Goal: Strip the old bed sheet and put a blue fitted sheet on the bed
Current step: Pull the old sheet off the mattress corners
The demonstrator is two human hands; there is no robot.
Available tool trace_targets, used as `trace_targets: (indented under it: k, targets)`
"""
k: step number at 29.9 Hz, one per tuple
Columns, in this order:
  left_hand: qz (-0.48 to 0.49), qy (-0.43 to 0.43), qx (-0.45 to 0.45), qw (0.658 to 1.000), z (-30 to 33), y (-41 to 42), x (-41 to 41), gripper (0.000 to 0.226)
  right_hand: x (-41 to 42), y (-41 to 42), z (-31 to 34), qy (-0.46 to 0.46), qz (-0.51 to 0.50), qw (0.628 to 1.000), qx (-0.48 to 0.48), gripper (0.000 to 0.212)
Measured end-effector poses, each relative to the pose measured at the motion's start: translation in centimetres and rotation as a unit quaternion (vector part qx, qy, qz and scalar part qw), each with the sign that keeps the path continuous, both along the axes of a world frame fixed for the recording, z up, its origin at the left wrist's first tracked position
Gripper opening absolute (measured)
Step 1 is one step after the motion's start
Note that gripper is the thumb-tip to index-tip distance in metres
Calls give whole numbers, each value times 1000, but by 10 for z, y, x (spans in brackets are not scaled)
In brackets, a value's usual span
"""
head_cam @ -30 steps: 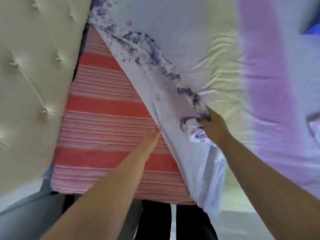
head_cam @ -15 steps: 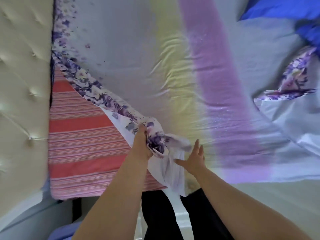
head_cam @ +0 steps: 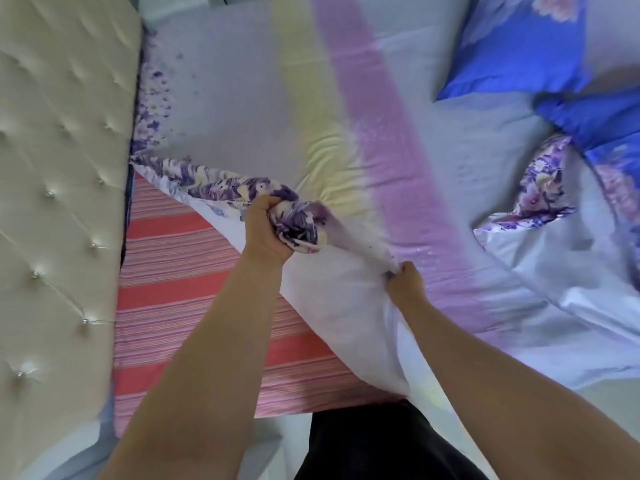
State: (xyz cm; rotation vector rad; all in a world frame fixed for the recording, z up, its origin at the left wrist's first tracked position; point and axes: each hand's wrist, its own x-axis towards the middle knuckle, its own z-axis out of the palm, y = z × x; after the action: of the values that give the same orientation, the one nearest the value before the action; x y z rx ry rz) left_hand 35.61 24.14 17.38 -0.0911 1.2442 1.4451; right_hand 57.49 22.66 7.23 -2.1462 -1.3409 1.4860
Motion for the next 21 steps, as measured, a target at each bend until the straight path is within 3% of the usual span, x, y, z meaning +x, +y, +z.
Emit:
trace_targets:
  k: [3, 5, 8, 10, 12, 14, 17, 21]
  targets:
    - [-67, -5, -2, 998, 1, 4, 3, 14, 5, 64, 68, 76, -174, 974, 122, 11]
    - [-75, 19, -6, 997, 1, 8, 8, 17, 1, 100, 134, 137, -209, 933, 259, 15]
    - [-168, 65, -16, 984, 6, 22, 23, 23, -9, 111, 206, 202, -183, 854, 444, 15]
    - [-247, 113, -61, 960, 14, 26, 40, 20, -8, 101, 211, 132, -121, 857, 483, 25]
    - [-327, 169, -106, 924, 17, 30, 58, 24, 5, 87, 185, -17, -37, 900, 435, 43]
    - [-426, 265, -150, 852, 11, 31, 79, 17, 29, 66, 146, -113, 11, 945, 306, 53]
    - [-510, 363, -171, 761, 2, 29, 111, 36, 72, 28, 95, -109, -10, 985, 131, 46]
    - [-594, 306, -128, 733, -9, 21, 171, 26, 136, -15, 67, -67, -72, 994, 44, 36]
